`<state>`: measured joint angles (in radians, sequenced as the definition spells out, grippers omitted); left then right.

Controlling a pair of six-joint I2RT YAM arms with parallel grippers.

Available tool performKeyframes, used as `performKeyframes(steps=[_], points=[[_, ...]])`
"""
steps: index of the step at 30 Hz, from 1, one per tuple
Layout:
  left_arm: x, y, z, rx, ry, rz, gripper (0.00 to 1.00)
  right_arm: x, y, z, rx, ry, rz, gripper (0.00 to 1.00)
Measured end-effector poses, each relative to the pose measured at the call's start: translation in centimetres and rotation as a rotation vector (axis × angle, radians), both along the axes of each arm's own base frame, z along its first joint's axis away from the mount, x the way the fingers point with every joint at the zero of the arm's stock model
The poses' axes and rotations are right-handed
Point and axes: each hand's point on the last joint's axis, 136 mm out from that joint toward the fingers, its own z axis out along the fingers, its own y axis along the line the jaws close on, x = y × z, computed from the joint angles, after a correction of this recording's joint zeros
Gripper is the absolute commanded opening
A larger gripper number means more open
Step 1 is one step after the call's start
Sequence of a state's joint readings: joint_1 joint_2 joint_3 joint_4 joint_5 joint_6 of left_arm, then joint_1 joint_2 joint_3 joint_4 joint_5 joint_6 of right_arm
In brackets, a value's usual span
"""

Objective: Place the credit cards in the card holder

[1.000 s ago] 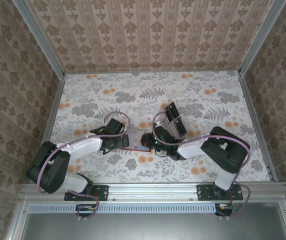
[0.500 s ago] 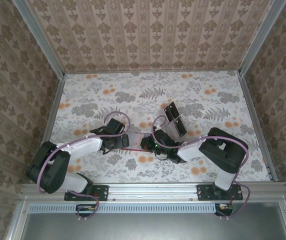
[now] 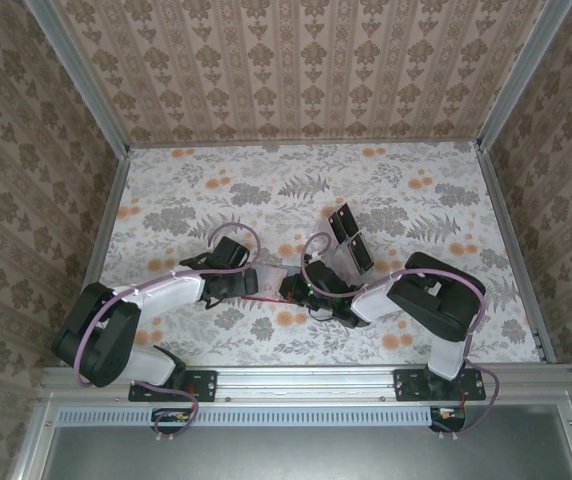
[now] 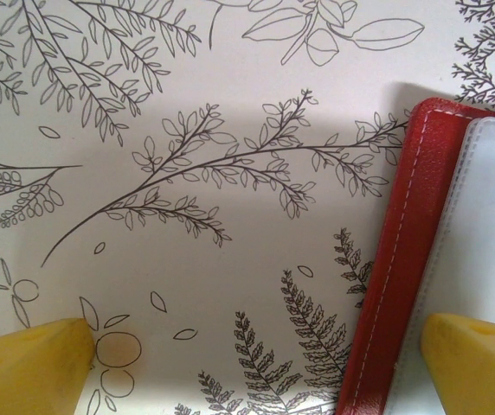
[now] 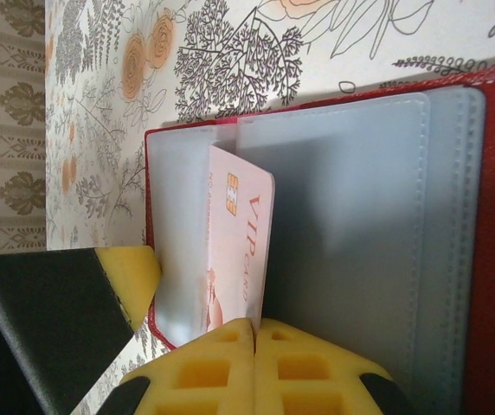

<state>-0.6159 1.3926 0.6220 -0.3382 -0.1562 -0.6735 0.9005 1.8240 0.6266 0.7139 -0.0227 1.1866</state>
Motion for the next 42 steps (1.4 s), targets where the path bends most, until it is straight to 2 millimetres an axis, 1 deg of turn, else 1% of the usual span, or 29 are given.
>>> performKeyframes(steps=[8, 17, 18, 22, 23, 26, 29, 31, 33, 35, 36, 39, 42], points=[[0.0, 0.0, 0.0, 0.000, -0.001, 0.001, 1.00, 0.5, 1.2, 0.4, 0.013, 0.001, 0.022, 0.00], [0.0, -0.1, -0.1, -0.002, -0.003, 0.002, 1.00, 0.8, 2.4, 0.2, -0.001, 0.029, 0.054, 0.00], [0.0, -0.1, -0.1, 0.000, -0.004, 0.002, 0.99, 0.9, 2.5, 0.2, -0.003, 0.031, 0.057, 0.02], [0.0, -0.1, 0.1, -0.002, -0.007, 0.002, 1.00, 1.1, 2.7, 0.3, -0.028, 0.043, 0.079, 0.29], [-0.1, 0.0, 0.1, -0.003, -0.006, 0.002, 1.00, 1.2, 2.7, 0.2, -0.037, 0.048, 0.086, 0.34], [-0.4, 0.2, 0.3, -0.003, 0.002, 0.004, 1.00, 1.4, 2.6, 1.0, -0.057, 0.048, 0.107, 0.43], [-0.3, 0.6, 1.0, -0.013, -0.004, 0.020, 1.00, 1.4, 1.7, 1.2, -0.103, 0.062, 0.118, 0.45], [0.1, 0.9, 1.7, -0.025, -0.015, 0.035, 1.00, 1.5, 1.1, 1.5, -0.132, 0.068, 0.120, 0.45], [0.5, 1.1, 2.3, -0.037, -0.029, 0.049, 1.00, 1.6, 0.6, 2.0, -0.159, 0.070, 0.125, 0.41], [0.9, 1.3, 2.8, -0.043, -0.041, 0.059, 1.00, 1.7, 0.4, 2.6, -0.184, 0.069, 0.136, 0.34], [0.9, 1.5, 2.9, -0.043, -0.043, 0.063, 1.00, 1.8, 0.3, 3.0, -0.197, 0.068, 0.143, 0.27], [0.9, 2.0, 2.8, -0.034, -0.036, 0.067, 1.00, 2.0, 0.4, 3.8, -0.231, 0.068, 0.159, 0.14], [1.0, 2.4, 2.8, -0.028, -0.033, 0.072, 1.00, 2.0, 0.5, 4.2, -0.261, 0.077, 0.172, 0.06]])
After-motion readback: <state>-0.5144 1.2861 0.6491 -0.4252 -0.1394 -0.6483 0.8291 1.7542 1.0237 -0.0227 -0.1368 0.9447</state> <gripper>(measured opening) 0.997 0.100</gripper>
